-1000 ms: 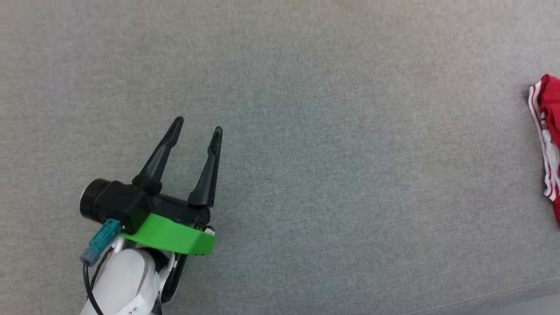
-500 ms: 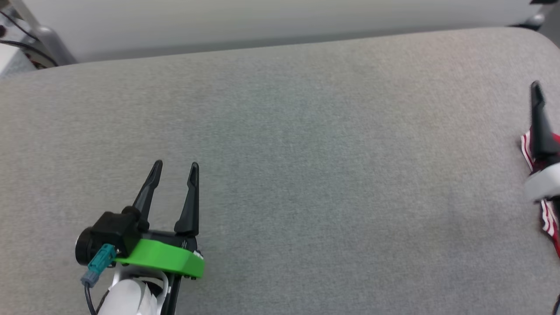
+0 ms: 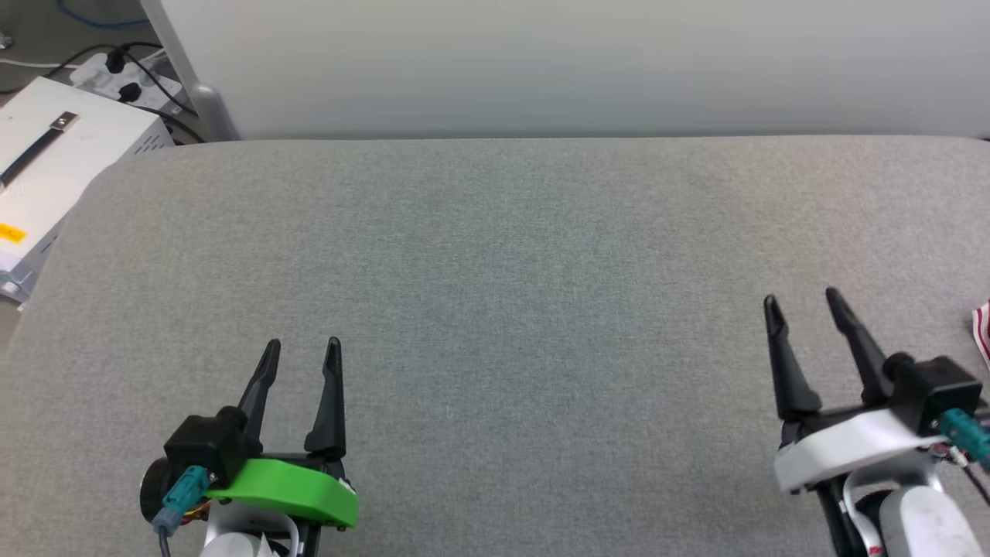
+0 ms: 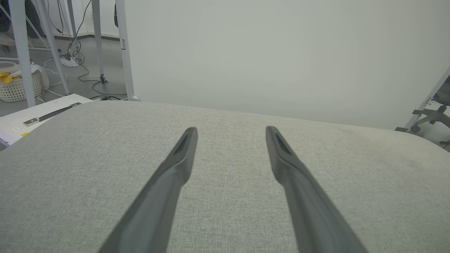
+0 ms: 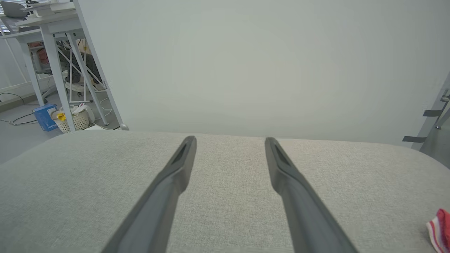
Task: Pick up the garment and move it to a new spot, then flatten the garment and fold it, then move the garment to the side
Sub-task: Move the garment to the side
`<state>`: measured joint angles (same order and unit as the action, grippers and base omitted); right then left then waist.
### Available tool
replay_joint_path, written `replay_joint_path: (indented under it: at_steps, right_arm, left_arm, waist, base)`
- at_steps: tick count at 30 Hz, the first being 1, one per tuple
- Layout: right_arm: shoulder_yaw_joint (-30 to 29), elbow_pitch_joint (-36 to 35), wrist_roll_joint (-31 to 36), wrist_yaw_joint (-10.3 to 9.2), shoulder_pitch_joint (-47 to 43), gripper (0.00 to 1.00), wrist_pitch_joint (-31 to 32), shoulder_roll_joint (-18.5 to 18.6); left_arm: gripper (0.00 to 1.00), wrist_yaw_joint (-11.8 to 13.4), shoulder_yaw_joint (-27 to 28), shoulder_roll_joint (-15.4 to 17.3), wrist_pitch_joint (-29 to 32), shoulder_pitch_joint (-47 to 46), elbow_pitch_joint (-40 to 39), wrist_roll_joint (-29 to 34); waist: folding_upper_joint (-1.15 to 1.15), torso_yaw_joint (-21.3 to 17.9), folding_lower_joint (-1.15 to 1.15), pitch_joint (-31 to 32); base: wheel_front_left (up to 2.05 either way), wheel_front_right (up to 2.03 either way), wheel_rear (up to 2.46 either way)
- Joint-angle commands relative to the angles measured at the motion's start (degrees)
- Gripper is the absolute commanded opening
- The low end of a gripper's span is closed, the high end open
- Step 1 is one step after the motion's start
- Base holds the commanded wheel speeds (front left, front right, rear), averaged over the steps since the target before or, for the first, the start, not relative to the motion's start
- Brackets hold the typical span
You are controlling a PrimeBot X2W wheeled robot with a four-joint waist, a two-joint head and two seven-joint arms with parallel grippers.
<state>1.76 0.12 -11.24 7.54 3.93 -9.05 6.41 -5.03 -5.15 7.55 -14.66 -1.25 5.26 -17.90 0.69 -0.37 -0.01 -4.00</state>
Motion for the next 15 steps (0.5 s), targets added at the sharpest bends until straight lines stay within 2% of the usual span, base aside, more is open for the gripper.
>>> replay_joint_path:
  at_steps: [1, 15]
  right_arm:
    - [0.3, 0.8, 0.8, -0.05, -1.1, 1.00, -0.9, -0.3]
    - [-1.1, 5.3, 1.8, -0.05, -2.0, 1.00, -4.4, -3.2]
  left_arm:
    - [1.00, -0.5, 0.3, -0.6, -0.3, 0.7, 0.6, 0.9]
    - [1.00, -2.0, 2.1, -2.5, -0.3, 1.7, 2.4, 4.3]
  waist:
    - [-0.69, 0.8, 0.01, 0.7]
    - [-0.69, 0.4, 0.01, 1.3]
  base:
    - [0.00, 0.00, 0.00]
    - [0.00, 0.00, 0.00]
